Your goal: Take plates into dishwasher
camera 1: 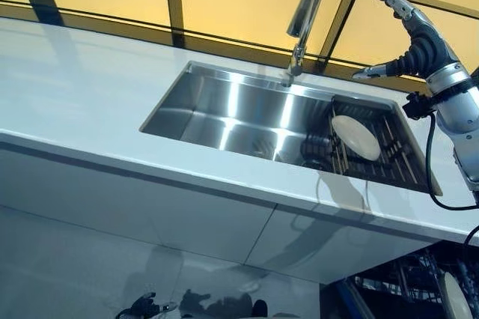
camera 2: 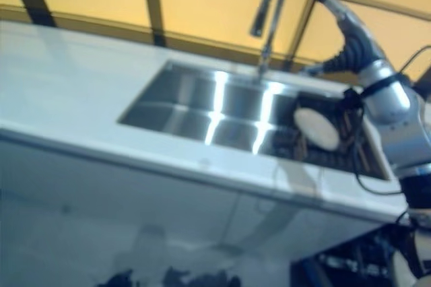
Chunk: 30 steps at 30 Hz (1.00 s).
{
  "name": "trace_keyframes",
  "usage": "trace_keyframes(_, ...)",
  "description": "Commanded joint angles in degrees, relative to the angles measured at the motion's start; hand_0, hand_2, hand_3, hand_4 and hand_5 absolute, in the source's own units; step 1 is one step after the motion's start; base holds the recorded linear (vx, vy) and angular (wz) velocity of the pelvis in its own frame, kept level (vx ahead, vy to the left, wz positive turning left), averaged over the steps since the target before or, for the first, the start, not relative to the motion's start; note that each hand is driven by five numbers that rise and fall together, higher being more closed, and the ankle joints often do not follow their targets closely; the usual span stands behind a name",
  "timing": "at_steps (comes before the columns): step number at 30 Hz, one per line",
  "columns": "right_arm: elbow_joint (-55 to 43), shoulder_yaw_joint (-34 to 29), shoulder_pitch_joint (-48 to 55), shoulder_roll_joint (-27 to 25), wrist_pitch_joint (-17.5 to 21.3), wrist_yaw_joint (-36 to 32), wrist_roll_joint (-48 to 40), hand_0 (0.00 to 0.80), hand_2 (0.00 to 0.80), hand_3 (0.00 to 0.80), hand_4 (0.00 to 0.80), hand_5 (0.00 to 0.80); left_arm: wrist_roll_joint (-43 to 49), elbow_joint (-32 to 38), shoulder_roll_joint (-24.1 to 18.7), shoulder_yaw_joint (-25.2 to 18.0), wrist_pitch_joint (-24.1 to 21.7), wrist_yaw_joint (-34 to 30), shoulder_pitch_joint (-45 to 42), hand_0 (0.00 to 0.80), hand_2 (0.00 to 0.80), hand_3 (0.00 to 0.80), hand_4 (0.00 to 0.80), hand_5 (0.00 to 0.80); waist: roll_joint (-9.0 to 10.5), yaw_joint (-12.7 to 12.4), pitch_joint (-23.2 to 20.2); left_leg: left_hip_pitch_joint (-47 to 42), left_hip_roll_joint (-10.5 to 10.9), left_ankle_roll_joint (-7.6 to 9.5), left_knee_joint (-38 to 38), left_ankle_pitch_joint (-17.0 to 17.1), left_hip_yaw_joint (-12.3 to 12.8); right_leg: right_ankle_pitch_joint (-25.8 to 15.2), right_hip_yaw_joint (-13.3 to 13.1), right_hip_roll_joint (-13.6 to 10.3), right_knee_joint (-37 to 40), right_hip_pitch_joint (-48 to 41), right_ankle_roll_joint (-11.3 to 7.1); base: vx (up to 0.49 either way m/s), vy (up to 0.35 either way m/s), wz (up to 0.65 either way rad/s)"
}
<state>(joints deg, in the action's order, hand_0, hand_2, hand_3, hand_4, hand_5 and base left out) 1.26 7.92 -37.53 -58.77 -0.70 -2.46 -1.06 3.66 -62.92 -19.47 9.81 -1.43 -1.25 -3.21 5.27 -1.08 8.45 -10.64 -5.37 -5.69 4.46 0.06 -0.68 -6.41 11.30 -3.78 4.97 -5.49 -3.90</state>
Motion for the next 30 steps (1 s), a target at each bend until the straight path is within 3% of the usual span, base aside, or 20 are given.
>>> trace_keyframes(1, 2.4, 4.2, -6.2, -3.9, 0.8, -0.4, 2.7, 0.0, 0.0, 0.0, 0.0, 0.0, -0.4, 1.4, -1.0, 2.5, -1.0, 0.2, 0.4, 0.0, 0.0, 0.0, 0.0, 0.0, 0.69, -2.5, -2.3, 1.8, 2.0, 2.2, -6.9, -5.4, 4.5, 2.1, 0.3, -2.5, -1.7, 0.9, -2.17, 0.067, -0.149, 0.11)
trace_keyframes(8, 3.7, 6.8, -8.0, -8.6, 3.5, 0.1, 14.3, 0.0, 0.0, 0.0, 0.0, 0.0, -0.7, 4.1, -0.8, 3.0, -1.0, 0.1, -0.5, 0.0, 0.0, 0.0, 0.0, 0.0, 0.11, -2.7, -1.2, 6.1, 1.5, 0.77, -14.2, -1.2, 3.0, 3.4, 0.7, -1.2, -1.7, -0.4, -0.21, 0.037, -0.129, 0.07)
trace_keyframes(12, 5.5, 9.0, -9.4, -13.3, 7.3, -0.6, 20.6, 0.0, 0.0, 0.0, 0.0, 0.0, -1.1, 5.3, -1.2, 3.5, -0.3, -0.1, -0.8, 0.0, 0.0, 0.0, 0.0, 0.0, -0.41, -2.5, -1.2, 5.8, 2.2, 0.82, -6.9, -1.1, 3.8, 3.4, 0.7, -0.8, -1.2, -0.7, -0.86, 0.002, -0.011, 0.05)
trace_keyframes(17, 8.8, 12.7, -11.4, -17.3, 8.9, -1.7, 24.4, 0.0, 0.0, 0.0, 0.0, 0.0, -1.6, 6.3, -1.6, 4.6, 0.4, 0.1, -0.9, 0.0, 0.0, 0.0, 0.0, 0.0, -0.46, -3.5, -0.7, 9.7, 3.2, -0.27, -1.2, 4.5, 3.2, 3.7, -0.2, 0.4, 0.0, -1.5, -1.03, 0.0, 0.047, 0.0)
trace_keyframes(19, 11.9, 15.2, -13.6, -17.7, 9.4, -1.5, 24.9, 0.0, 0.0, 0.0, 0.0, 0.0, -1.8, 5.9, -1.9, 4.9, -0.3, -0.2, -1.1, 0.0, 0.0, 0.0, 0.0, 0.0, -0.04, -4.0, -0.1, 12.1, 4.2, 0.18, -3.0, 4.2, 2.9, 3.8, -1.0, 0.6, 0.0, -1.6, -0.91, 0.008, 0.084, -0.09)
trace_keyframes(22, 14.3, 14.8, -12.5, -18.3, 12.9, -2.0, 25.4, 0.0, 0.0, 0.0, 0.0, 0.0, -2.2, 5.8, -2.2, 4.4, 0.9, -1.2, -0.5, 0.0, 0.0, 0.0, 0.0, 0.0, 0.03, -2.5, -1.3, 8.8, 4.3, 1.53, -0.8, 3.2, 3.7, 3.7, -1.0, 0.7, 0.0, -0.8, -1.09, 0.001, 0.162, -0.16)
trace_keyframes(26, 16.1, 14.8, -10.3, -20.5, 17.5, -2.6, 28.8, 0.0, 0.0, 0.0, 0.0, 0.0, -2.4, 5.3, -2.7, 4.8, 1.8, -1.3, 0.6, 0.0, 0.0, 0.0, 0.0, 0.0, 0.65, -1.0, -3.2, 7.2, 4.1, 2.0, 0.5, 1.9, 5.2, 3.5, -1.3, 0.9, 0.0, -0.2, -1.88, 0.031, 0.11, -0.2)
trace_keyframes(30, 18.0, 19.4, -13.5, -21.6, 20.5, -3.2, 31.7, 0.0, 0.0, 0.0, 0.0, 0.0, -2.7, 4.4, -3.1, 6.3, 1.4, -0.8, 0.8, 0.0, 0.0, 0.0, 0.0, 0.0, 1.49, -0.3, -4.3, 6.9, 4.3, 2.52, 0.5, 1.0, 6.5, 3.0, -1.9, 0.8, 0.0, 0.4, -2.34, 0.024, 0.086, -0.11)
